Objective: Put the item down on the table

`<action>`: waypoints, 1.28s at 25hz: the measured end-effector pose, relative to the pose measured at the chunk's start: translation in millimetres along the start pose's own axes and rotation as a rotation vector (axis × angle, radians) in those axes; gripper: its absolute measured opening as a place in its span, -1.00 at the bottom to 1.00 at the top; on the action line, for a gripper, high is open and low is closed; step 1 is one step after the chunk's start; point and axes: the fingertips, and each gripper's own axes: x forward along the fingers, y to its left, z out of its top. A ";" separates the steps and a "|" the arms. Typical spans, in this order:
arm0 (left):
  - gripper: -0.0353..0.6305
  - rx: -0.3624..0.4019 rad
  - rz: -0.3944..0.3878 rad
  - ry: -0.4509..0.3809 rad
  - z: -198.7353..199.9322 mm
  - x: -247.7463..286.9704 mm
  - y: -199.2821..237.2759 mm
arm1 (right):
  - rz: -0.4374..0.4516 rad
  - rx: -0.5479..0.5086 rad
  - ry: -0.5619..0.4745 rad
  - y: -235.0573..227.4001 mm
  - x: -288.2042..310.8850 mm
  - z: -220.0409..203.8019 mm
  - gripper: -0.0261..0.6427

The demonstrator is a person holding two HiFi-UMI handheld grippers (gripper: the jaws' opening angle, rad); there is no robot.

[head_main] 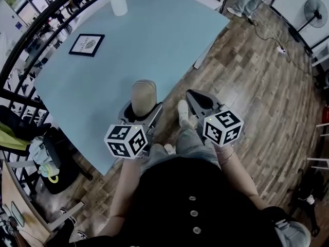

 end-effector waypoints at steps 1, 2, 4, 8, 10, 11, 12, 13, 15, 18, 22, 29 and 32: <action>0.34 -0.003 0.011 -0.004 2.1 3.0 4.1 | 0.012 -0.003 0.002 -2.5 6.6 2.2 -0.91; 0.34 -0.006 0.022 -0.009 4.3 6.6 7.6 | 0.023 -0.006 0.002 -6.2 13.1 4.7 -0.91; 0.34 -0.010 0.047 -0.020 10.3 15.2 14.7 | 0.045 -0.011 -0.001 -16.4 26.3 10.9 -0.91; 0.34 -0.019 0.105 -0.045 22.9 31.4 32.9 | 0.085 -0.018 -0.004 -36.7 54.2 22.6 -0.91; 0.34 -0.023 0.131 -0.051 27.6 40.4 40.0 | 0.105 -0.015 -0.002 -46.8 67.3 27.3 -0.91; 0.34 -0.026 0.143 -0.054 29.5 45.4 43.2 | 0.118 -0.015 0.002 -51.5 74.1 28.8 -0.91; 0.34 -0.032 0.156 -0.058 30.9 50.6 46.6 | 0.132 -0.017 0.007 -55.9 81.0 29.7 -0.91; 0.34 -0.039 0.168 -0.061 32.1 56.1 50.3 | 0.146 -0.019 0.014 -60.0 87.9 30.5 -0.91; 0.34 -0.056 0.193 -0.065 35.3 68.0 57.3 | 0.175 -0.022 0.025 -68.5 101.4 33.8 -0.91; 0.34 -0.058 0.229 -0.072 49.3 88.1 62.7 | 0.219 -0.028 0.033 -85.0 120.3 47.7 -0.91; 0.34 -0.060 0.281 -0.088 71.1 117.9 71.4 | 0.264 -0.012 0.032 -113.2 150.7 67.8 -0.91; 0.34 -0.080 0.347 -0.109 96.2 177.2 87.4 | 0.381 -0.019 0.081 -148.2 195.1 81.0 -0.91; 0.34 -0.090 0.373 -0.117 105.2 195.0 94.8 | 0.424 -0.028 0.107 -157.4 212.0 85.5 -0.91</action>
